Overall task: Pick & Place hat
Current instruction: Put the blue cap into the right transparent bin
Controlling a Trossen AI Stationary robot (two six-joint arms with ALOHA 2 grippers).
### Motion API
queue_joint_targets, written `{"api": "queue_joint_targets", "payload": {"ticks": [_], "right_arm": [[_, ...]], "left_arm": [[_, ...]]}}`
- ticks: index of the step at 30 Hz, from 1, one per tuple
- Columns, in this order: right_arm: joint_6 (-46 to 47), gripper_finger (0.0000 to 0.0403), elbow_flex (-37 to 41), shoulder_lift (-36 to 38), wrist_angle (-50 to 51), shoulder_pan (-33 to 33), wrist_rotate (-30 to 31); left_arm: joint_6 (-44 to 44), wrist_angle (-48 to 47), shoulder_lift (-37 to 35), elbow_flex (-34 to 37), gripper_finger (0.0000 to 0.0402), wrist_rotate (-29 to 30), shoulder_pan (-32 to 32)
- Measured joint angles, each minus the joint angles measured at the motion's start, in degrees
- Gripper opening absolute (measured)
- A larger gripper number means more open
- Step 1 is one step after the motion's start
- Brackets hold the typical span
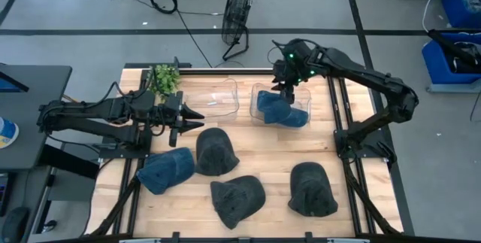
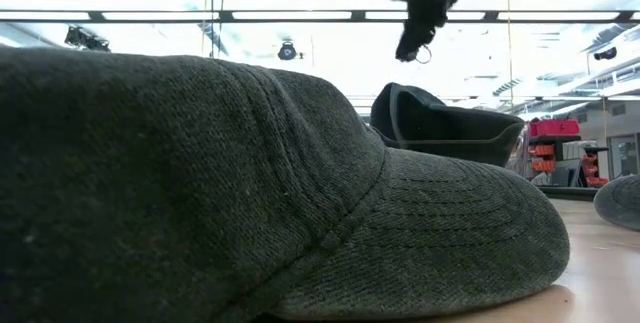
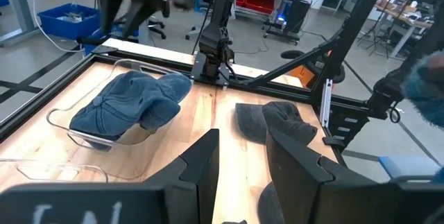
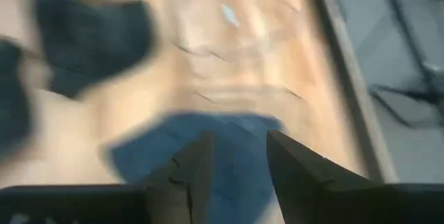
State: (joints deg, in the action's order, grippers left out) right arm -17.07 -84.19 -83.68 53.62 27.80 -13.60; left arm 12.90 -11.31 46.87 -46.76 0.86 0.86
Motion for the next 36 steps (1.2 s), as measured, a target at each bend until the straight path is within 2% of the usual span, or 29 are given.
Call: {"api": "queue_joint_targets", "payload": {"ticks": [4,8,13,19,21,23,25,27,32,36], "right_arm": [[0.5,0.0141,0.3,0.0,-3.6,-5.3,-8.6],[-0.2,0.0142,2.0,0.0,-8.5,-11.7,-10.8],[-0.4,0.0142,2.2,0.0,-9.9,-18.5,-5.7],[0.9,0.0142,2.3,0.1,-8.5,-24.7,1.7],[3.2,0.0142,2.3,0.1,-8.0,-26.3,3.6],[5.6,0.0142,2.3,0.1,-6.5,-27.6,5.9],[7.2,0.0142,2.3,0.1,-4.0,-28.5,8.4],[7.7,0.0142,2.3,0.1,-1.1,-29.2,11.2],[8.3,0.0142,2.3,0.1,1.2,-29.7,14.7],[8.7,0.0142,2.3,0.2,-0.8,-29.7,14.7]], "left_arm": [[1.4,1.5,0.0,0.0,0.0126,-0.1,0.1],[0.0,4.6,0.0,0.0,0.0126,-0.5,1.5],[-3.2,5.5,0.0,-2.7,0.0126,-0.5,4.6],[-9.0,4.0,0.0,-5.1,0.0126,2.4,8.7],[-10.1,-0.3,0.0,-6.0,0.0126,4.3,10.0],[-7.5,-7.7,0.0,-7.0,0.0126,8.3,11.2],[-0.6,-17.2,0.1,-7.8,0.0126,12.4,12.1],[8.0,-26.7,0.8,-8.3,0.0126,13.6,12.7],[26.8,-47.5,3.4,-8.4,0.0125,9.2,15.0],[34.4,-56.3,6.9,-8.4,0.0125,4.1,17.0]]}}
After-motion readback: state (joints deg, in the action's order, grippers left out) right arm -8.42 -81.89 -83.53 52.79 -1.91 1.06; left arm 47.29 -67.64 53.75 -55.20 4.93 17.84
